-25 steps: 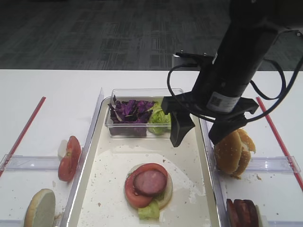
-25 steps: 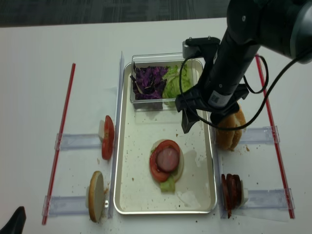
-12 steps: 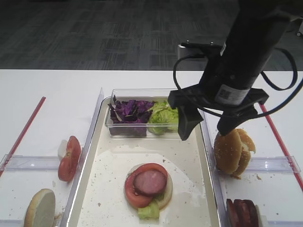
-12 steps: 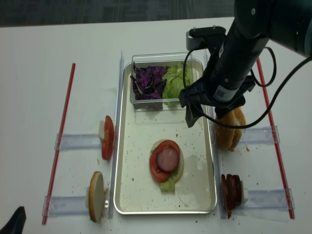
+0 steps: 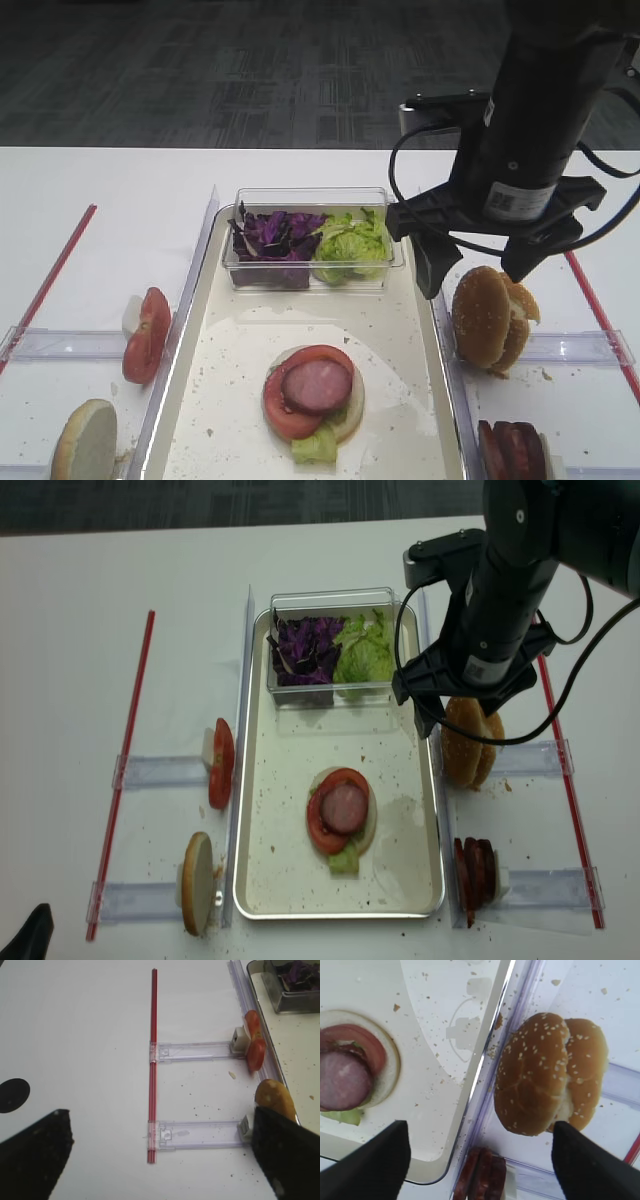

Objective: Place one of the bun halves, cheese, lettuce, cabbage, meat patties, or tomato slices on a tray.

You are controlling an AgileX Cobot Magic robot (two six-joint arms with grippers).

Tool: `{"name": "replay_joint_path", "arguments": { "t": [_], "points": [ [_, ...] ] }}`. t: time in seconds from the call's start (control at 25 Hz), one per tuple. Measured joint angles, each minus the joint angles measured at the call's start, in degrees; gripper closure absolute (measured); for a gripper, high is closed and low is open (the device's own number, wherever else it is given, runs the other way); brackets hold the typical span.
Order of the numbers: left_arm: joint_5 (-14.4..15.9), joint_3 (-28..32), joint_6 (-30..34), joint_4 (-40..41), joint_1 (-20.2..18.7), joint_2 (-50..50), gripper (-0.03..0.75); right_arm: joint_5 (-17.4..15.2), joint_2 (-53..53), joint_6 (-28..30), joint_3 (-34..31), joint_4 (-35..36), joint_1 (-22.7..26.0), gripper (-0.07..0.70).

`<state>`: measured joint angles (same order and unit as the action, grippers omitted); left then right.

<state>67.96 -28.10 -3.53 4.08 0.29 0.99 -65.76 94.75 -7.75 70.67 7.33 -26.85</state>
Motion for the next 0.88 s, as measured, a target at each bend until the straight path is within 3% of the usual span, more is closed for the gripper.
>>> {"name": "replay_joint_path", "arguments": {
  "t": [0.36, 0.88],
  "points": [
    [0.0, 0.0, 0.0, 0.0, 0.0, 0.0, 0.044, -0.2, 0.0, -1.2, 0.0, -0.8, 1.3, 0.036],
    [0.0, 0.0, 0.0, 0.0, 0.0, 0.0, 0.044, -3.8, 0.0, -0.9, 0.0, -5.4, 21.1, 0.039]
  ]
}}
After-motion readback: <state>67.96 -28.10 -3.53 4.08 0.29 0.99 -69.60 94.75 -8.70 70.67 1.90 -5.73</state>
